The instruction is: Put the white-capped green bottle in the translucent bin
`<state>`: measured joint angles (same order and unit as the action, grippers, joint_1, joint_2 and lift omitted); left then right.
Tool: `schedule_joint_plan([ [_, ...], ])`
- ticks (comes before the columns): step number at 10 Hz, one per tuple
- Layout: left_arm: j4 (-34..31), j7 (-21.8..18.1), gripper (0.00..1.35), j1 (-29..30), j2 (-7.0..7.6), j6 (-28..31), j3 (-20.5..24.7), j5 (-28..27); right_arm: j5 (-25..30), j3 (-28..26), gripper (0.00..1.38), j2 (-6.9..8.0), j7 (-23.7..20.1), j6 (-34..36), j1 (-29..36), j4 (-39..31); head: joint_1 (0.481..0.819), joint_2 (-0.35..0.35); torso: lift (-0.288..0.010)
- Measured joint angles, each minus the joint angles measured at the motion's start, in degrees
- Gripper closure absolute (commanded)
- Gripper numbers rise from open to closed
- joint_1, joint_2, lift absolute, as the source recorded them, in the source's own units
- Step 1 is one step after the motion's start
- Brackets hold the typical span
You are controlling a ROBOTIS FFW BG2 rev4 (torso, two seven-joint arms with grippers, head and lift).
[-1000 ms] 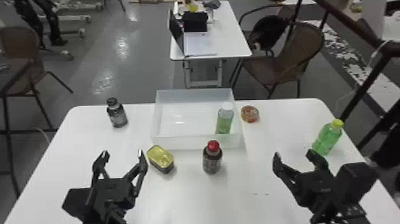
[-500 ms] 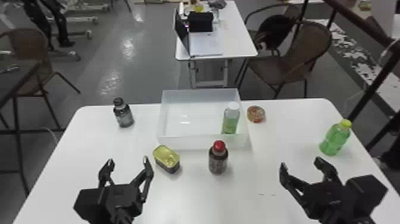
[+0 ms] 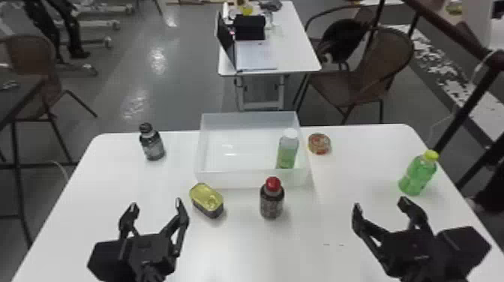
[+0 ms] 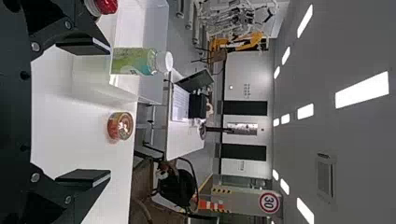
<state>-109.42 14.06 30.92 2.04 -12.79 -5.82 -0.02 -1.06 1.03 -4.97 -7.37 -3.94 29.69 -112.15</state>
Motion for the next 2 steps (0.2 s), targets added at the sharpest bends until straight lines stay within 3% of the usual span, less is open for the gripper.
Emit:
schedule_joint_plan([
  [2,-0.15,0.00,0.40,-0.14,0.20,0.29,-0.09,-0.07,-0.58,-0.07,0.34,-0.81,-0.83,-1.67,-0.55,0.62,0.695,0.037,-0.021],
])
